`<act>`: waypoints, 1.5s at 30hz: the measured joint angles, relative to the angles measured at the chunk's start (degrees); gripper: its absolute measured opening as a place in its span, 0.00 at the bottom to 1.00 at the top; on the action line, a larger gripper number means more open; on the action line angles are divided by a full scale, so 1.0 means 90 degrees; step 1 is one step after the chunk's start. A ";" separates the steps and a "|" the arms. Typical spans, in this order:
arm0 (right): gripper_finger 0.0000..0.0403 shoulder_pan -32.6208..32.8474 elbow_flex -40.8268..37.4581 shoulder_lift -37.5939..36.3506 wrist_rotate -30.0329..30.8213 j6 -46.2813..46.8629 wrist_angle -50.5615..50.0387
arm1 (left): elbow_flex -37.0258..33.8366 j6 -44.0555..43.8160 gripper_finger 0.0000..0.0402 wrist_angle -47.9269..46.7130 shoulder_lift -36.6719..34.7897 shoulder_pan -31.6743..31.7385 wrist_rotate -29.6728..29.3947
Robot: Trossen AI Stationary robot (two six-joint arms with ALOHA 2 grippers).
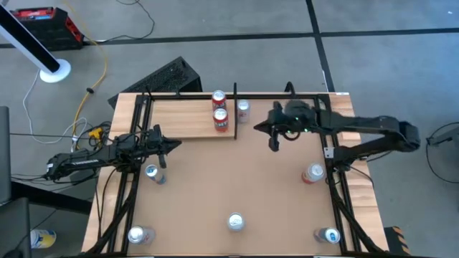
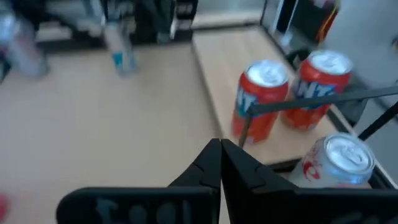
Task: Place canned beverage on shelf
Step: Put the top red-silver soda can on the shelf
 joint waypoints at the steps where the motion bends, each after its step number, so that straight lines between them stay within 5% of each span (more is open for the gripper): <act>1: 0.08 -0.0087 -0.0366 -0.0117 -0.0002 0.0055 0.0552 | -0.0001 0.0000 0.00 0.0042 0.0001 -0.0002 -0.0132; 6: 0.08 -0.0512 -0.1492 -0.0139 -0.0001 -0.0145 0.2583 | 0.0000 -0.0123 0.00 0.0125 0.0000 -0.0002 -0.0942; 11: 0.14 -0.1058 -0.1491 0.0512 -0.0012 -0.0381 0.3244 | -0.0001 -0.0375 0.00 0.0144 0.0000 0.0000 -0.1100; 25: 0.65 -0.1991 -0.0255 0.2094 -0.0046 -0.0532 0.2700 | -0.0002 -0.0108 0.00 0.0149 0.0000 0.0000 -0.1061; 35: 0.85 -0.2554 0.0125 0.2716 -0.0709 -0.1216 0.2317 | -0.0002 0.0074 0.00 0.0143 0.0000 0.0000 -0.0921; 45: 0.88 -0.3329 0.0122 0.3401 -0.2572 -0.1083 0.3119 | -0.0002 0.0223 0.00 0.0130 0.0000 0.0000 -0.0901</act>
